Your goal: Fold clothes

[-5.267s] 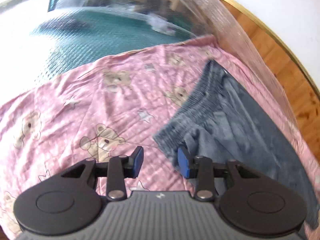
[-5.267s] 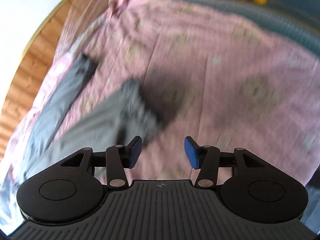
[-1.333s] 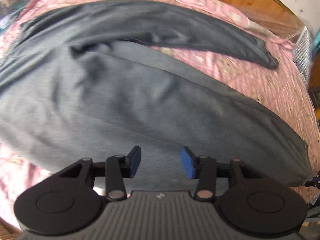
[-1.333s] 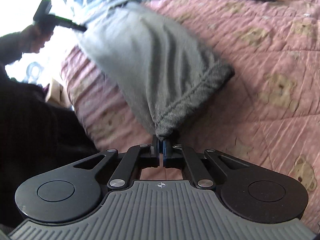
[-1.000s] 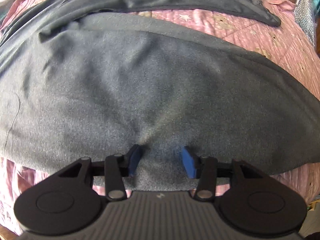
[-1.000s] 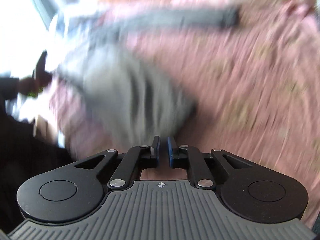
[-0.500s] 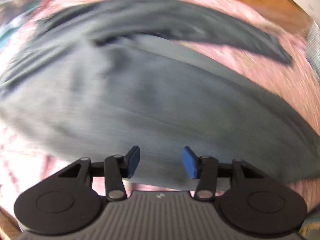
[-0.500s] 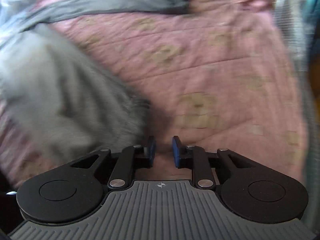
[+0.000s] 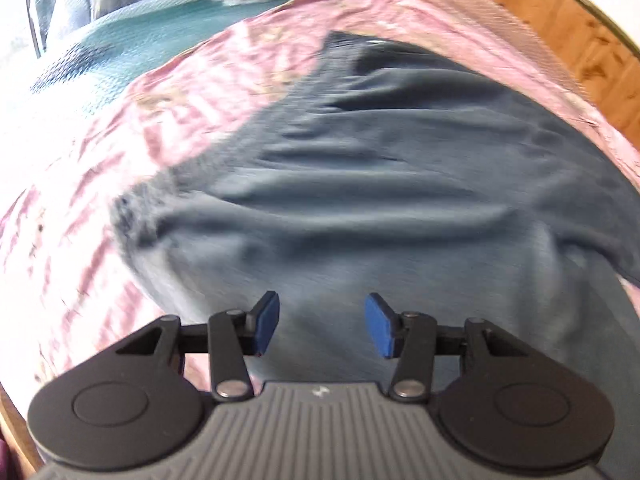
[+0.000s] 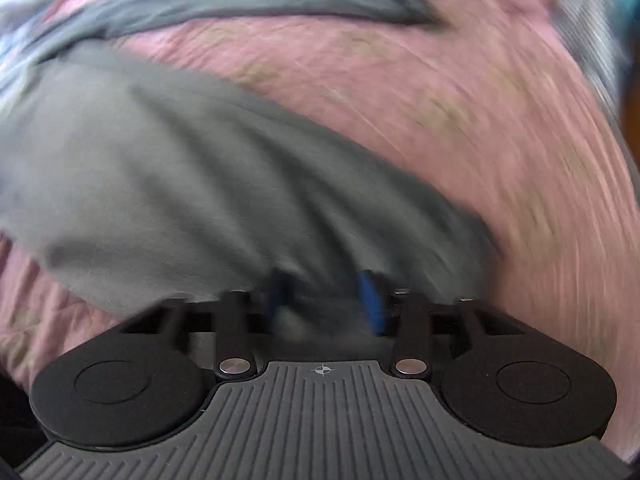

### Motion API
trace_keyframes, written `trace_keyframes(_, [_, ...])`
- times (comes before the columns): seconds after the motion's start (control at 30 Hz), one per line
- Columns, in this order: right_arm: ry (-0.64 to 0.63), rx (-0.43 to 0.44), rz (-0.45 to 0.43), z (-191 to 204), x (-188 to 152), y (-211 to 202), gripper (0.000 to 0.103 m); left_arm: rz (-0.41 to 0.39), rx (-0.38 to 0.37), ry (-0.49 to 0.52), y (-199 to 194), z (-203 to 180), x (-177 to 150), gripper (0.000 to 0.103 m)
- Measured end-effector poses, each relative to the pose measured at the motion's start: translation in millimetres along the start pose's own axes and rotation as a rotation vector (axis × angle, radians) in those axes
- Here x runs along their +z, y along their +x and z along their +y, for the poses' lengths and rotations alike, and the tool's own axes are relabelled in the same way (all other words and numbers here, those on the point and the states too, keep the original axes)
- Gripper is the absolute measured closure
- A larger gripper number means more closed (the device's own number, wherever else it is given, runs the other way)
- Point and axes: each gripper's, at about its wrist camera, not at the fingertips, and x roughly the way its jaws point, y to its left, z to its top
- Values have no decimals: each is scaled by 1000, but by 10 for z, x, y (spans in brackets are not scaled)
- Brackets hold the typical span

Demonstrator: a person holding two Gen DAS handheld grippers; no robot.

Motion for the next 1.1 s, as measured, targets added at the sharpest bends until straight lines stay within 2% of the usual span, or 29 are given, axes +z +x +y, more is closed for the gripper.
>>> trace_keyframes(0.03, [70, -33, 11, -134, -44, -57, 56, 8, 15, 2, 70, 160, 49, 55])
trace_keyframes(0.07, [121, -82, 29, -238, -71, -108, 67, 12, 35, 7, 128, 321, 85, 56])
trace_keyframes(0.13, [169, -218, 52, -301, -49, -209, 58, -9, 22, 5, 166, 624, 153, 67])
trace_keyframes(0.17, [196, -247, 39, -281, -24, -276, 53, -28, -7, -3, 131, 723, 189, 68])
trace_keyframes(0.23, [237, -273, -2, -159, 32, -403, 56, -62, -55, -8, 34, 827, 257, 66])
trace_keyframes(0.27, [248, -275, -24, -56, 71, -431, 55, -73, -99, 2, -2, 838, 295, 60])
trace_keyframes(0.3, [260, -264, -40, 42, 110, -433, 53, -72, -141, 17, -9, 831, 328, 55])
trace_keyframes(0.37, [277, -240, -33, 201, 144, -366, 52, -29, -186, 51, 66, 805, 365, 54])
trace_keyframes(0.43, [268, -233, 35, 286, 116, -217, 52, 3, -171, 85, 178, 823, 382, 57])
trace_keyframes(0.47, [255, -249, 71, 295, 81, -147, 53, 15, -155, 101, 236, 840, 389, 67])
trace_keyframes(0.5, [232, -292, 110, 258, 17, -84, 53, 18, -154, 109, 269, 866, 399, 69])
trace_keyframes(0.53, [225, -322, 129, 209, -52, -62, 54, 18, -171, 98, 276, 912, 403, 69])
trace_keyframes(0.6, [278, -388, 133, 96, -135, -134, 45, 30, -183, 84, 259, 988, 391, 71])
trace_keyframes(0.63, [308, -417, 126, 69, -151, -188, 45, 33, -180, 94, 251, 978, 390, 71])
trace_keyframes(0.67, [329, -415, 97, 99, -145, -254, 46, 35, -175, 107, 250, 960, 390, 70])
trace_keyframes(0.7, [340, -392, 67, 157, -132, -309, 51, 40, -170, 118, 255, 943, 397, 70])
trace_keyframes(0.73, [344, -357, 45, 218, -116, -339, 48, 46, -163, 126, 259, 926, 412, 69])
trace_keyframes(0.77, [331, -330, 60, 269, -95, -305, 40, 53, -157, 134, 263, 909, 427, 69])
trace_keyframes(0.8, [307, -334, 107, 302, -70, -233, 38, 57, -154, 135, 248, 891, 449, 69])
trace_keyframes(0.83, [285, -356, 156, 317, -40, -171, 41, 47, -167, 130, 184, 863, 494, 69])
trace_keyframes(0.87, [284, -386, 184, 291, 12, -168, 48, 19, -195, 129, 86, 823, 561, 68])
trace_keyframes(0.9, [305, -395, 177, 242, 85, -226, 50, -9, -223, 128, -12, 782, 629, 66])
trace_keyframes(1.0, [277, -387, 88, 158, 485, -470, 47, -124, -274, 139, -281, 560, 930, 55])
trace_keyframes(1.1, [125, -387, 28, 127, 1022, -555, 39, -194, -269, 118, -245, 236, 1343, 44])
